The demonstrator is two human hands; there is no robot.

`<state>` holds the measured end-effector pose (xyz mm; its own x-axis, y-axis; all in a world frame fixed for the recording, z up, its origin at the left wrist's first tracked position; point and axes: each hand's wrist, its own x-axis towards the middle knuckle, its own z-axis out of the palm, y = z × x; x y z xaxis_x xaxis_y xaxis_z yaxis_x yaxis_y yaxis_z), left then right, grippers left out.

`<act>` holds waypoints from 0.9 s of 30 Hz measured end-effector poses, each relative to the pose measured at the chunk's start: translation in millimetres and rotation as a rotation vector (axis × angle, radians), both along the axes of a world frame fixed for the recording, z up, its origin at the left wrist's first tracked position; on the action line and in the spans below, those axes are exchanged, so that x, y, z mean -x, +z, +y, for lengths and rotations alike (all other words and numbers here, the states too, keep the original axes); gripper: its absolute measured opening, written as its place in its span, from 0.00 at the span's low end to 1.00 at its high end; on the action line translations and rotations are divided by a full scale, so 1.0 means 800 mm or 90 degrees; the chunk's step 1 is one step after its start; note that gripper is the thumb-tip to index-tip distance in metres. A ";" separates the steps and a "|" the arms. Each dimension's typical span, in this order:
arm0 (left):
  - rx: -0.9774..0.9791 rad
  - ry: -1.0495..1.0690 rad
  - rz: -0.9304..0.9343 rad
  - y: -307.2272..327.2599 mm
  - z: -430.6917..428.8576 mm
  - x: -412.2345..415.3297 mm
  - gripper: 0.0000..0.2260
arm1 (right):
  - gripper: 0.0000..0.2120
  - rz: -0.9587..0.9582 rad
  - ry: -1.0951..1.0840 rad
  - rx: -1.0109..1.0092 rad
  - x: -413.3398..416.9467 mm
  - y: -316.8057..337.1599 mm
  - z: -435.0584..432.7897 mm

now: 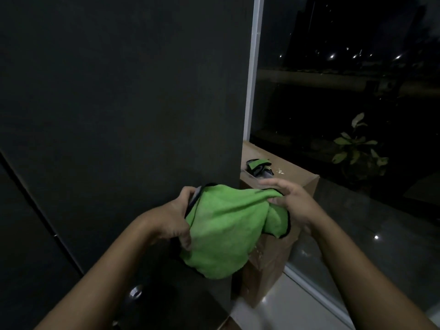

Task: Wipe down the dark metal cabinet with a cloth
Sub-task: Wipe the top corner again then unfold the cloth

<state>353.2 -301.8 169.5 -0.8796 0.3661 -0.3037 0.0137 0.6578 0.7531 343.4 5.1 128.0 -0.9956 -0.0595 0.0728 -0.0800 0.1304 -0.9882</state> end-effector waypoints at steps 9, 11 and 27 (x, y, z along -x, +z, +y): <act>-0.068 0.174 0.095 -0.020 0.021 0.003 0.31 | 0.19 0.019 -0.122 -0.016 0.007 -0.027 0.013; -0.154 0.230 0.088 -0.022 0.028 0.000 0.29 | 0.18 0.014 -0.157 0.010 0.007 -0.033 0.019; 0.062 0.052 0.374 -0.003 0.073 -0.019 0.17 | 0.07 0.080 -0.326 -0.106 -0.022 -0.031 0.077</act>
<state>368.7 -243.6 167.5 -0.9344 0.2857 0.2128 0.3562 0.7399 0.5707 361.3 66.8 103.1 -0.8846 0.4092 0.2238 -0.0809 0.3379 -0.9377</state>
